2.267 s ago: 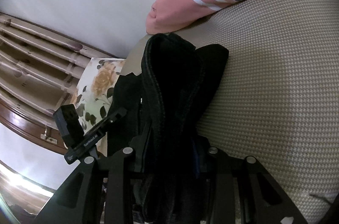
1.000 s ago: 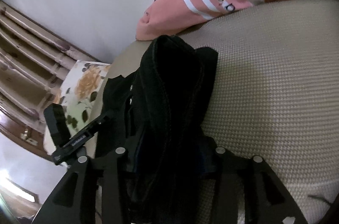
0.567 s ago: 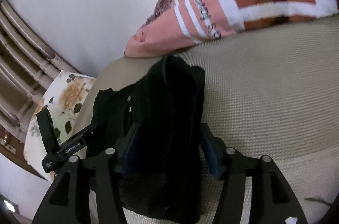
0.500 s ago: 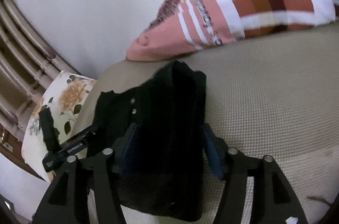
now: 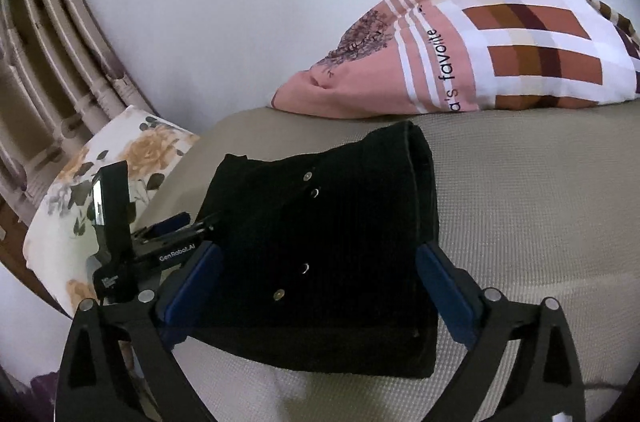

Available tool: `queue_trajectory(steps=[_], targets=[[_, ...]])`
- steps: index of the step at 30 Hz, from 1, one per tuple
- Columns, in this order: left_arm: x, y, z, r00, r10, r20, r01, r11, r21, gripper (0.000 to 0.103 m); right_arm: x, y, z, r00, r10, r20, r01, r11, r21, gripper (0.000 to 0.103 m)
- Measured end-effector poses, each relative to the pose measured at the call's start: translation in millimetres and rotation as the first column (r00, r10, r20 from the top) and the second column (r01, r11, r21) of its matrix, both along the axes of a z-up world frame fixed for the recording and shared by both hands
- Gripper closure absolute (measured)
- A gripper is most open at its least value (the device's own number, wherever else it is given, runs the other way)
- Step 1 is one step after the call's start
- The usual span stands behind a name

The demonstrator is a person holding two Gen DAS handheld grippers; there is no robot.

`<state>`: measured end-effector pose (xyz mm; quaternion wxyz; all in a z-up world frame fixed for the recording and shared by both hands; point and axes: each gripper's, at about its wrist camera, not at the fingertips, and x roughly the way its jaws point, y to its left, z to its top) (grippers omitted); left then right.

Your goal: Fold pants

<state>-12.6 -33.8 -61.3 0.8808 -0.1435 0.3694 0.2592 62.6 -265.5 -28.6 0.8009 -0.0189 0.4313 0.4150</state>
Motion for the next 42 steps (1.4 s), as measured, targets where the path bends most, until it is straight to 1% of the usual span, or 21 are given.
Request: queue_trajectory(steps=[3,4,7,9,12,17,22,24,26,28,31,33,35,37,39,41,42], targets=[[-9,-3,7,0.999,-0.006,0.047,0.004,1.000,0.027,0.011,-5,-2,3,1.000,-0.013,-0.013,0.013,1.000,-0.005,0.004],[-11,-4,8,0.999,-0.001,0.049,-0.001,0.999,0.037,0.011,-6,-3,4,1.000,-0.015,-0.015,0.015,1.000,-0.004,0.004],[-16,-8,10,1.000,0.020,0.004,-0.020,0.998,0.060,0.011,-15,-9,9,1.000,-0.017,-0.011,0.017,1.000,-0.007,0.004],[-25,-14,13,0.999,0.031,-0.020,-0.030,0.996,0.085,0.011,-21,-11,13,1.000,-0.019,0.016,0.019,1.000,-0.019,0.004],[-44,-24,22,0.999,0.046,-0.016,-0.043,0.991,0.124,0.011,-31,-16,19,0.999,-0.016,0.050,0.017,0.999,-0.030,0.004],[-64,-48,39,0.999,0.045,0.009,-0.046,0.991,0.123,0.008,-41,-24,23,0.999,-0.032,0.042,0.034,0.999,-0.027,0.004],[-83,-77,60,0.998,0.039,0.039,-0.044,0.990,0.137,0.007,-50,-33,30,0.998,-0.043,0.044,0.044,0.999,-0.021,0.004],[-90,-89,69,0.998,0.041,0.054,-0.048,0.987,0.154,0.007,-55,-37,34,0.998,-0.048,0.049,0.049,0.999,-0.018,0.004],[-98,-101,79,0.995,0.062,0.081,-0.076,0.980,0.185,0.007,-60,-41,38,0.998,-0.047,0.052,0.048,0.999,-0.014,0.004],[-107,-112,89,0.988,0.090,0.123,-0.113,0.975,0.191,0.007,-65,-45,41,0.997,-0.046,0.059,0.047,0.999,-0.015,0.004],[-121,-129,105,0.979,0.101,0.178,-0.140,0.966,0.218,0.007,-73,-52,48,0.997,-0.049,0.067,0.050,0.999,-0.004,0.003],[-129,-139,116,0.974,0.087,0.211,-0.138,0.960,0.244,0.007,-76,-57,54,0.996,-0.051,0.069,0.051,0.999,0.005,0.003],[-134,-150,130,0.974,0.050,0.220,-0.108,0.959,0.262,0.007,-80,-63,61,0.996,-0.053,0.071,0.052,0.998,0.018,0.003],[-141,-157,142,0.970,0.041,0.241,-0.108,0.956,0.272,0.007,-83,-67,67,0.995,-0.055,0.078,0.053,0.998,0.027,0.002],[-151,-164,156,0.958,0.049,0.282,-0.127,0.955,0.268,0.007,-86,-70,73,0.995,-0.056,0.088,0.053,0.998,0.037,0.002],[-163,-171,170,0.941,0.054,0.335,-0.152,0.950,0.274,0.000,-89,-75,79,0.994,-0.059,0.095,0.055,0.997,0.047,0.000],[-168,-174,176,0.932,0.056,0.358,-0.163,0.947,0.276,0.000,-90,-77,82,0.994,-0.059,0.095,0.054,0.997,0.051,0.000]])
